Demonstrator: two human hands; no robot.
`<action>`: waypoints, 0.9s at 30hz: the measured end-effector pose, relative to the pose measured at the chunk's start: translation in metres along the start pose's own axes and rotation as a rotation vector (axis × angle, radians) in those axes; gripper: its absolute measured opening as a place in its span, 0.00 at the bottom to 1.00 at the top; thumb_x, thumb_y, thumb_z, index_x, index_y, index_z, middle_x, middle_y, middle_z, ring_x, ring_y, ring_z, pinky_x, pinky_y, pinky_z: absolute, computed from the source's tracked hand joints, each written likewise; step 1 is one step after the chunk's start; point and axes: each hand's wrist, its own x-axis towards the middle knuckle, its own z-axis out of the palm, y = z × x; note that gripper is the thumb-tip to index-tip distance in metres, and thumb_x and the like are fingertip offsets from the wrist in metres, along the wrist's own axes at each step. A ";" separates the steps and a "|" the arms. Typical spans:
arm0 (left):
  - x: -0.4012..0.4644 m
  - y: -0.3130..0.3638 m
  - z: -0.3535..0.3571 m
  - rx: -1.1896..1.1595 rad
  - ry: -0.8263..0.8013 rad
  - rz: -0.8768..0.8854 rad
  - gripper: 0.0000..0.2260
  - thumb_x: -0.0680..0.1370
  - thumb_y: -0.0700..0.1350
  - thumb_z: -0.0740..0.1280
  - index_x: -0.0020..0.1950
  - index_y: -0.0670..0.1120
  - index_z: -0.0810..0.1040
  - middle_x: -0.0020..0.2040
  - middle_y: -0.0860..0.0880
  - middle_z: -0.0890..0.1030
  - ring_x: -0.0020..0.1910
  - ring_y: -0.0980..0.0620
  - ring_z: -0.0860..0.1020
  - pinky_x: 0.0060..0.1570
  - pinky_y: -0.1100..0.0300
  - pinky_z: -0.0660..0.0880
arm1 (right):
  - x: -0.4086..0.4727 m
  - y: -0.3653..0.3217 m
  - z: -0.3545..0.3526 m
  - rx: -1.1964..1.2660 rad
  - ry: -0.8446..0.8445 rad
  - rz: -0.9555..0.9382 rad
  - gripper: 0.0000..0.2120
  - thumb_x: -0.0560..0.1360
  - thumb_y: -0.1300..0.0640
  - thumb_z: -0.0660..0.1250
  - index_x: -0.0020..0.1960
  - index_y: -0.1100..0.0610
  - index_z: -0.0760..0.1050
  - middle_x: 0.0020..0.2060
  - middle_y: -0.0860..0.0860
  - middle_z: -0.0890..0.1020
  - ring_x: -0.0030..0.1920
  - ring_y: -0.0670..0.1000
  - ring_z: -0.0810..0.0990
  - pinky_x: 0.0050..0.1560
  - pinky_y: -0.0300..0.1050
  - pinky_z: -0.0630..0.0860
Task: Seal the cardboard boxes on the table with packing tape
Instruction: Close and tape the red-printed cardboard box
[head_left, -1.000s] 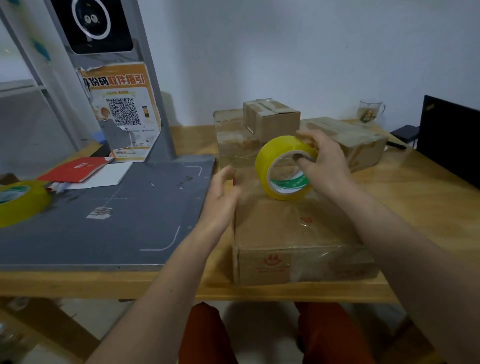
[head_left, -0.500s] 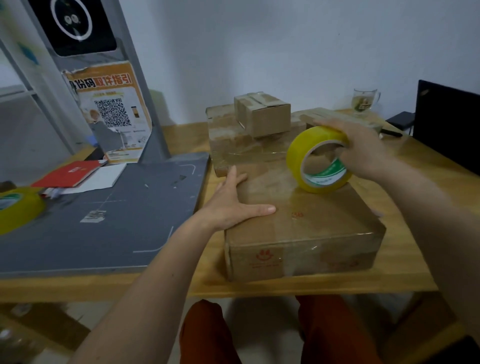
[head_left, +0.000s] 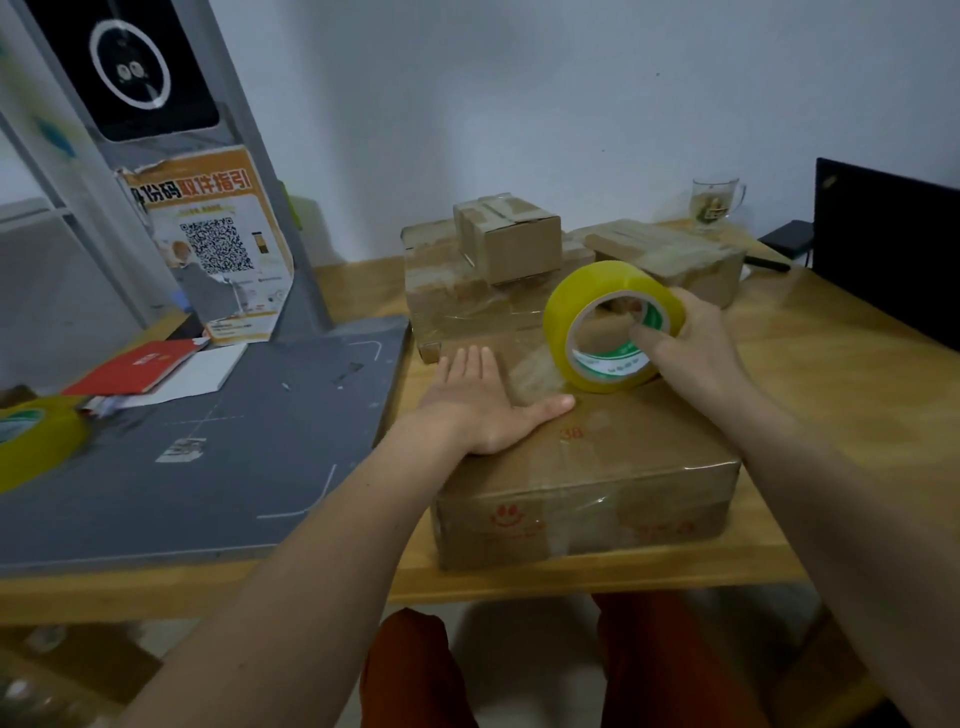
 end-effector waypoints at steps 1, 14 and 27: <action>0.003 0.008 0.000 -0.004 -0.001 0.007 0.56 0.67 0.81 0.42 0.80 0.41 0.38 0.81 0.45 0.40 0.80 0.47 0.40 0.78 0.50 0.39 | 0.000 0.000 0.000 -0.004 -0.002 -0.010 0.05 0.74 0.61 0.69 0.49 0.55 0.75 0.44 0.59 0.80 0.46 0.59 0.79 0.46 0.52 0.76; 0.018 0.037 0.007 -0.086 0.042 0.053 0.60 0.56 0.83 0.40 0.82 0.51 0.41 0.82 0.45 0.42 0.80 0.45 0.40 0.77 0.49 0.40 | 0.001 -0.006 0.004 -0.095 -0.165 -0.125 0.08 0.78 0.60 0.64 0.57 0.59 0.70 0.43 0.48 0.74 0.48 0.51 0.75 0.44 0.44 0.68; 0.021 0.036 0.008 -0.060 0.065 0.024 0.64 0.57 0.85 0.41 0.81 0.42 0.40 0.81 0.44 0.40 0.80 0.46 0.40 0.76 0.50 0.40 | 0.002 0.022 -0.020 0.231 0.258 0.153 0.06 0.74 0.59 0.69 0.45 0.48 0.75 0.40 0.45 0.79 0.42 0.46 0.78 0.40 0.37 0.72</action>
